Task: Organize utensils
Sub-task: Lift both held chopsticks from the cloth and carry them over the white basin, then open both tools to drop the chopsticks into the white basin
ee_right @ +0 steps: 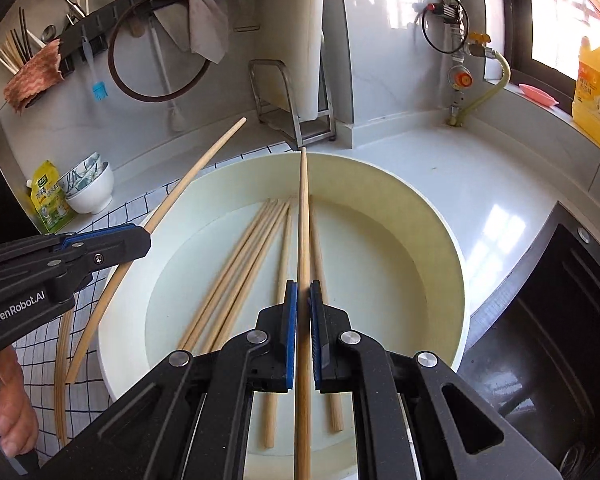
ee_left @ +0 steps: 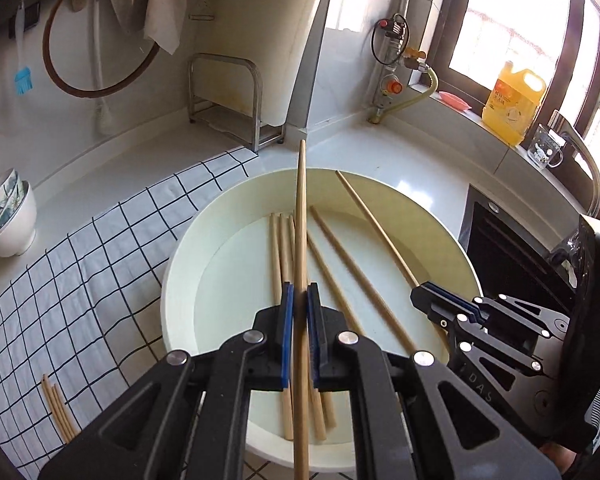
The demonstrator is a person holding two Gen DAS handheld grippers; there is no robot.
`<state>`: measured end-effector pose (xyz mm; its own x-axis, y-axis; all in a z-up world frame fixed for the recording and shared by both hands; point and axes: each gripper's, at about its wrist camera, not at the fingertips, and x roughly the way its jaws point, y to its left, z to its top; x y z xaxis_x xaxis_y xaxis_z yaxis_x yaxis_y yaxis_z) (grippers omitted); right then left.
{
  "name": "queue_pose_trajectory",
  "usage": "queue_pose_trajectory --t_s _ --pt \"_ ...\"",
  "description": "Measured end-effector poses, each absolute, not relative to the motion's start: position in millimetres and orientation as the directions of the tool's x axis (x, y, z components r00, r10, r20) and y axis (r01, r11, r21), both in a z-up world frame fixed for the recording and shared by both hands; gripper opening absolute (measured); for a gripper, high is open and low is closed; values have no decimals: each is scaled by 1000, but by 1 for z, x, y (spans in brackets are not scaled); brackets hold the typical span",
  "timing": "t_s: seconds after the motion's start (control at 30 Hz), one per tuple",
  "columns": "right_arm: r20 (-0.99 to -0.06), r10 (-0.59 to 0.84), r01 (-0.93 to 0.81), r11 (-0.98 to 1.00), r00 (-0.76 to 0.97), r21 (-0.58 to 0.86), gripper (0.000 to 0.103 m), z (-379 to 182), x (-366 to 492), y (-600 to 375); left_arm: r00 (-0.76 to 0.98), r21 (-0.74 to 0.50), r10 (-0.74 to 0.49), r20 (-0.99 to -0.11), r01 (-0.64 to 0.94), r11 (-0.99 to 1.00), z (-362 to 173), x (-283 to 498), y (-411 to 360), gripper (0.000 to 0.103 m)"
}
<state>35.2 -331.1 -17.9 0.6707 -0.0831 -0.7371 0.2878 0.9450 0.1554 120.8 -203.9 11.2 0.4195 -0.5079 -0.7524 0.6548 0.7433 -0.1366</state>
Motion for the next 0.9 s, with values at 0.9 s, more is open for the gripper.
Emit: queue_pose_trajectory --t_s 0.9 --pt "-724 -36 275 937 688 215 13 -19 21 -317 464 -106 -432 -774 576 810 3 119 -172 46"
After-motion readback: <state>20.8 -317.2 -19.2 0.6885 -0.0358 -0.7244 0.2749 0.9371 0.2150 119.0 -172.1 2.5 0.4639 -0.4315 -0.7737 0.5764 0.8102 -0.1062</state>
